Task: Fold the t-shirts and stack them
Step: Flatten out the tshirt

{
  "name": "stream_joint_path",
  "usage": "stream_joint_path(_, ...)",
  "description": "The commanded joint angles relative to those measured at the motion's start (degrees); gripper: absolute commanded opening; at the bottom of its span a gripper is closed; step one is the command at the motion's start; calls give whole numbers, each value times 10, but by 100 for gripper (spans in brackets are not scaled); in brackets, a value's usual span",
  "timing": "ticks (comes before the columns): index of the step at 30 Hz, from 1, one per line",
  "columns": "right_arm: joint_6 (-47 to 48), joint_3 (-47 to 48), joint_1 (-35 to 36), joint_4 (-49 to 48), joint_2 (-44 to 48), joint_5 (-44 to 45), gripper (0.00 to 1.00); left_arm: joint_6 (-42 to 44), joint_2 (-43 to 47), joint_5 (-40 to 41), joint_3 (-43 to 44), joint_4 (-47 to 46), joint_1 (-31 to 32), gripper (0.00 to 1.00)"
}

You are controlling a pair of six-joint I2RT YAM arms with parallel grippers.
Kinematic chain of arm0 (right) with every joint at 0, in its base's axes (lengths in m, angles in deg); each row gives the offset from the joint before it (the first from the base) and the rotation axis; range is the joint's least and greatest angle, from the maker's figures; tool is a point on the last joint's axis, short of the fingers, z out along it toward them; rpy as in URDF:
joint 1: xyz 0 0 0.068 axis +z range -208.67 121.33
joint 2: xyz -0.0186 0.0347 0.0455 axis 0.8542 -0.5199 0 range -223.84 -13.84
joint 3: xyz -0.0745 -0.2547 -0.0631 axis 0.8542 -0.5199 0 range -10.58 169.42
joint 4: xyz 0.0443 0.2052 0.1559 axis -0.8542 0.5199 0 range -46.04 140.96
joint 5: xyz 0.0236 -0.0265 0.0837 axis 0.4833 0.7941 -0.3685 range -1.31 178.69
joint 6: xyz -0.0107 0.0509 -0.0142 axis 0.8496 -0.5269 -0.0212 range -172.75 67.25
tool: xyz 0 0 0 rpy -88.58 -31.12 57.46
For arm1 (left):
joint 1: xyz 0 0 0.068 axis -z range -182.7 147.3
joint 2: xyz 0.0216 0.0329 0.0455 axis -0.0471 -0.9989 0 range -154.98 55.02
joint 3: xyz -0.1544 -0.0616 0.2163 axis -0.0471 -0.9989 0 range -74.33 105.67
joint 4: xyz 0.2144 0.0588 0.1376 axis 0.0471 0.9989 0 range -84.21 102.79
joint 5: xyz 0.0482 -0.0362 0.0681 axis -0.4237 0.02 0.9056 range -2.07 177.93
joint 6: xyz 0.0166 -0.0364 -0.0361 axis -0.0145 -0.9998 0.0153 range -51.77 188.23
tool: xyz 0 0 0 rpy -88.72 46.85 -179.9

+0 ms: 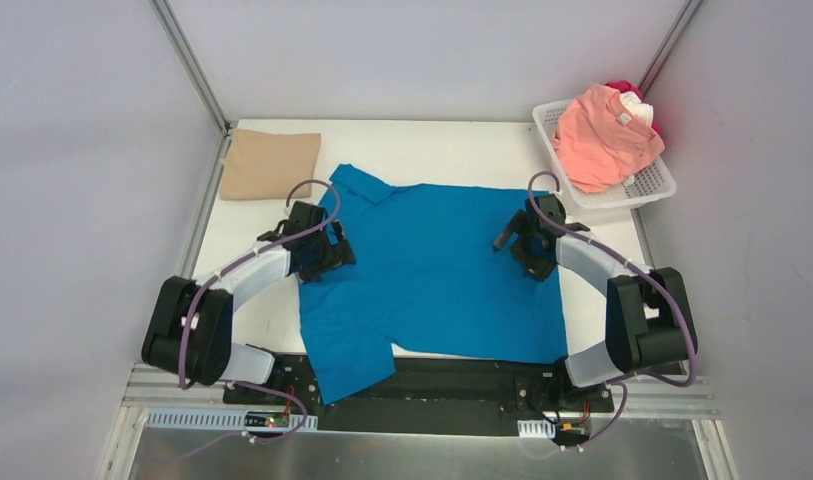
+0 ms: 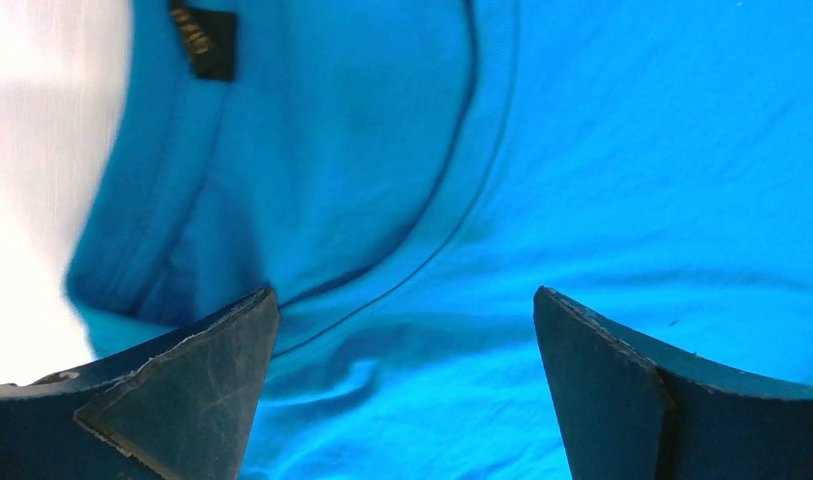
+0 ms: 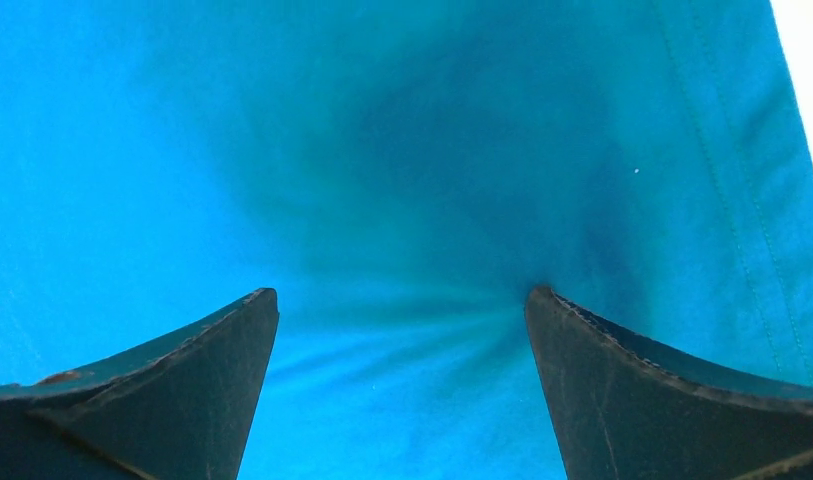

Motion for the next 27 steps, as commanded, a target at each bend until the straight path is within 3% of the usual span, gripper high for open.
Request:
stream_joint_path(1,-19,-54,-14,96,36,54,100,-33,76,-12,-53,13,11,99)
stream_joint_path(6,4,-41,-14,82,95,28,100,-29,136,-46,-43,14,16,99)
stream_joint_path(11,46,10,7,84,125,17,100,-14,116,-58,59,13,17,99)
stream_joint_path(22,63,41,82,-33,7,-54,100,-36,-224,-45,371,-1,17,99)
stream_joint_path(27,63,56,83,-34,-50,-50,100,-45,-329,-33,459,-18,17,99)
